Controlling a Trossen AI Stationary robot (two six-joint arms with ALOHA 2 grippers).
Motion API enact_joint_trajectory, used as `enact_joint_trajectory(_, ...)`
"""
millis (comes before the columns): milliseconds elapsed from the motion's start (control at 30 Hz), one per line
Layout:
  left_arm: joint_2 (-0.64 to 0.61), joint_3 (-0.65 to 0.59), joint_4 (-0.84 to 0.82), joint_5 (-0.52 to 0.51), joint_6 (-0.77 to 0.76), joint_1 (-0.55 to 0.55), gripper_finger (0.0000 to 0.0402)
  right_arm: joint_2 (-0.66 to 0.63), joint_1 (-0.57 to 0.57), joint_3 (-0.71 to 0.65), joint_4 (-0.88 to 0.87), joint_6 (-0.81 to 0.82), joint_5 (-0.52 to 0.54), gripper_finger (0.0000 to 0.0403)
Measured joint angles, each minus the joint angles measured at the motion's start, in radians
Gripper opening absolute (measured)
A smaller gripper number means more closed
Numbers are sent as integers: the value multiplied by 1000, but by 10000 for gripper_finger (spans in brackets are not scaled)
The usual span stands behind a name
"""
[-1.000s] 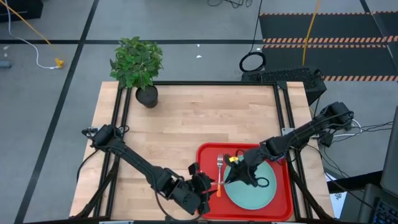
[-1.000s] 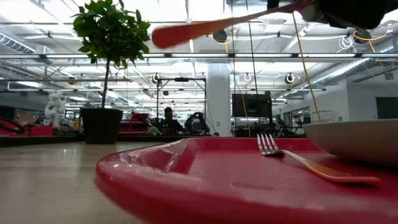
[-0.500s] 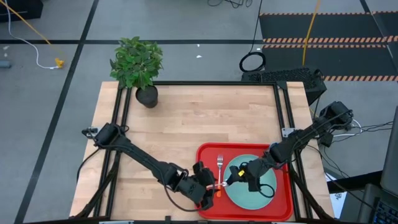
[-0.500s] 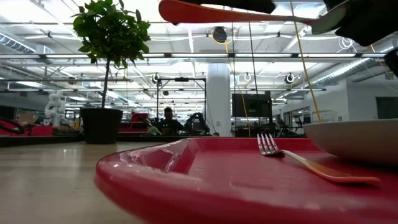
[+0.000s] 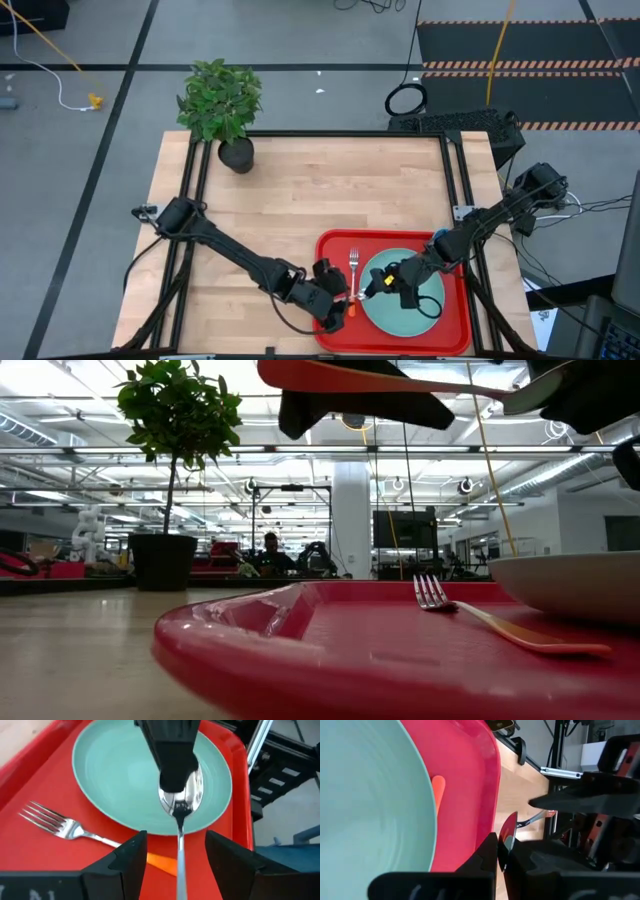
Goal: Pick and place plate/cup/fork/spoon on tray
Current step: Put the orange spoon on the left side of the orange fork on the red serving tray
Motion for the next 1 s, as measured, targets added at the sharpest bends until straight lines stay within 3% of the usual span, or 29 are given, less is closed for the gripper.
enact_joint_trajectory(433, 18, 0, 48, 50, 4, 24, 95, 0, 0, 0, -7, 11, 0, 0)
enact_joint_trajectory(667, 18, 0, 41, 73, -3, 23, 58, 0, 0, 0, -7, 10, -1, 0)
enact_joint_trajectory(800, 18, 0, 35, 82, -9, 23, 54, 0, 0, 0, -7, 10, -1, 0)
enact_joint_trajectory(1000, 18, 0, 36, 81, -17, 23, 86, 0, 0, 0, -7, 9, 0, 0)
